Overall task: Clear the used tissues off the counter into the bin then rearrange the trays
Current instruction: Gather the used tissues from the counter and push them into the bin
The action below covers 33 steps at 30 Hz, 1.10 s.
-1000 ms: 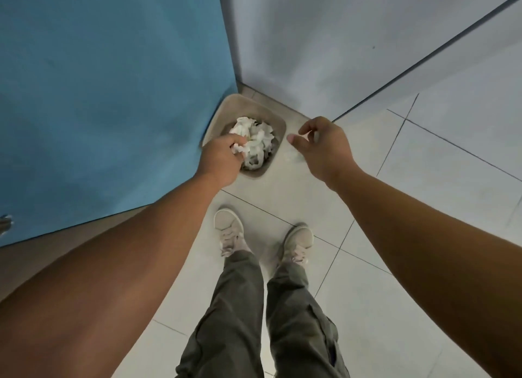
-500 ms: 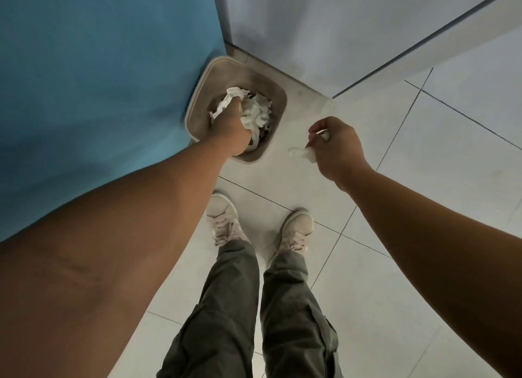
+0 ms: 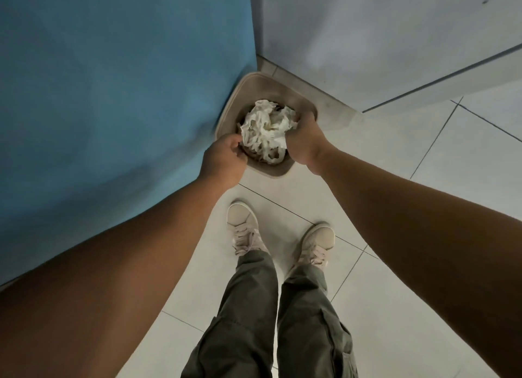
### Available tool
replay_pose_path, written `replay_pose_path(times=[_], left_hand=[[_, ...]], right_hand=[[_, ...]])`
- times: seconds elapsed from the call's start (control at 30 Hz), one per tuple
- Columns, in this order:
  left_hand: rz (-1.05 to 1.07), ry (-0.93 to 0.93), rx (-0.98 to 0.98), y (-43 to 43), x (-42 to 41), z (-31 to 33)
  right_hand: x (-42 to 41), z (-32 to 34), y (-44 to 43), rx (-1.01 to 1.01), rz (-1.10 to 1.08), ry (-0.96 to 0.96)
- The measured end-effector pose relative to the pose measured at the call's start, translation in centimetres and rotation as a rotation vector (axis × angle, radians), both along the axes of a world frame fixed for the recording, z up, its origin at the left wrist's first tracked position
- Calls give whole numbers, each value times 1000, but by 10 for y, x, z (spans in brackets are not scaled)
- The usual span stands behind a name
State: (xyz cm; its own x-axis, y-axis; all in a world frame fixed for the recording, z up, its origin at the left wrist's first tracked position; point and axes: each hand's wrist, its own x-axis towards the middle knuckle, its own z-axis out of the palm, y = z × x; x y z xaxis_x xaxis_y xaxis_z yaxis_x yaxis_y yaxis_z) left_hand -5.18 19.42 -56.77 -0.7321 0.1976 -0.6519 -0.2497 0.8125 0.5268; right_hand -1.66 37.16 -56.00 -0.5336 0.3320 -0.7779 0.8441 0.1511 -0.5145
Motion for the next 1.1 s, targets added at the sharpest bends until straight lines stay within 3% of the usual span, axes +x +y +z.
replay_pose_path(times=[0.23,0.37,0.57,0.87,1.1], left_hand=[[-39,42,32,-10,8,2],[-88,64,-7,1,6,30],[-227,202,-30,36,1,121],[-423,453,-38,71,8,306],[-276,638,45,68,9,446]], right_hand=[[-1,-15,11,88,365,0],[16,14,21,141,358,23],[34,121,45,267,430,162],[38,320,74,422,540,406],[29,447,70,510,580,582]])
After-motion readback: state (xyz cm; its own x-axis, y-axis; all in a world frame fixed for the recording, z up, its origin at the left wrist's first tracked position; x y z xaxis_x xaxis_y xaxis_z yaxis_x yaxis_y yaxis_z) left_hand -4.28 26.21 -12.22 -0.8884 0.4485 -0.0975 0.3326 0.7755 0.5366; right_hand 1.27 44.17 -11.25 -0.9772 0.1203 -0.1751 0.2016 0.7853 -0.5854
